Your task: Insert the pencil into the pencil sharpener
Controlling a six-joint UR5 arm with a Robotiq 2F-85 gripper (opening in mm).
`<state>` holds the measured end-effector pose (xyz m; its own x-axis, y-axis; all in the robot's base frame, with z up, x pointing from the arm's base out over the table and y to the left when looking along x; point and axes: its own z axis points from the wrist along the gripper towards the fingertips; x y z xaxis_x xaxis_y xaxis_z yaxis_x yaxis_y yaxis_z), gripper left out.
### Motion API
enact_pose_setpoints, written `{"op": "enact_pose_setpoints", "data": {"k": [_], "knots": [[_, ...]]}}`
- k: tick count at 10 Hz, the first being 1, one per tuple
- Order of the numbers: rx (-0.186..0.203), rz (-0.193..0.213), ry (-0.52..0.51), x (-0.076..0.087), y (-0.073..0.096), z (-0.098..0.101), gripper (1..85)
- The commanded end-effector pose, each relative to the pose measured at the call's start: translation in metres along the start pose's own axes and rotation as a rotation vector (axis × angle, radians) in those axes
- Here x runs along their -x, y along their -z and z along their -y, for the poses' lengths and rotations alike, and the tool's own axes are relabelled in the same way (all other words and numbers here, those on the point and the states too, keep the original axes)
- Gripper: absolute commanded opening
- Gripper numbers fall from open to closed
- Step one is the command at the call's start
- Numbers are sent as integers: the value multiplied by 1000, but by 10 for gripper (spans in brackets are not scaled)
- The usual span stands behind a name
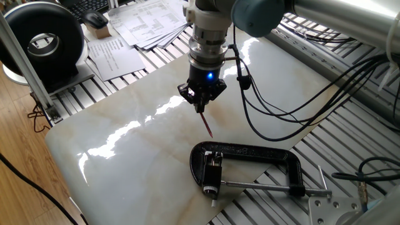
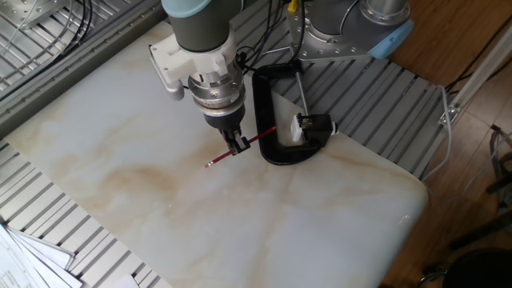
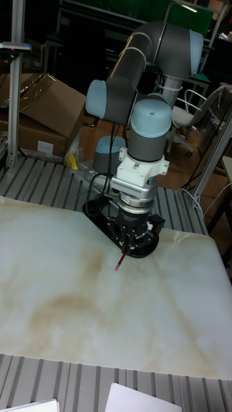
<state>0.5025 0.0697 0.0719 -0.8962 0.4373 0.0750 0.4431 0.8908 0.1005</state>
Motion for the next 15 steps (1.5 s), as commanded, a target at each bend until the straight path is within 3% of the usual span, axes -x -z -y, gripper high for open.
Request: {"op": "enact_pose_setpoints", "data": {"k": [1,2,4,6,8,9,10,11,13,15], "knots": [[-28,37,-85,10,4,8,17],[-23,47,-85,12,4,9,17],[-53,56,-85,14,4,16,17],[-18,37,-85,9,3,7,17],[-38,67,-66,15,6,13,13],[-34,63,-34,14,6,11,13],[-1,61,-12,14,6,2,13],[9,49,-32,11,6,0,13],[-54,98,-76,23,7,17,13],[-51,55,-85,12,6,16,13]]}}
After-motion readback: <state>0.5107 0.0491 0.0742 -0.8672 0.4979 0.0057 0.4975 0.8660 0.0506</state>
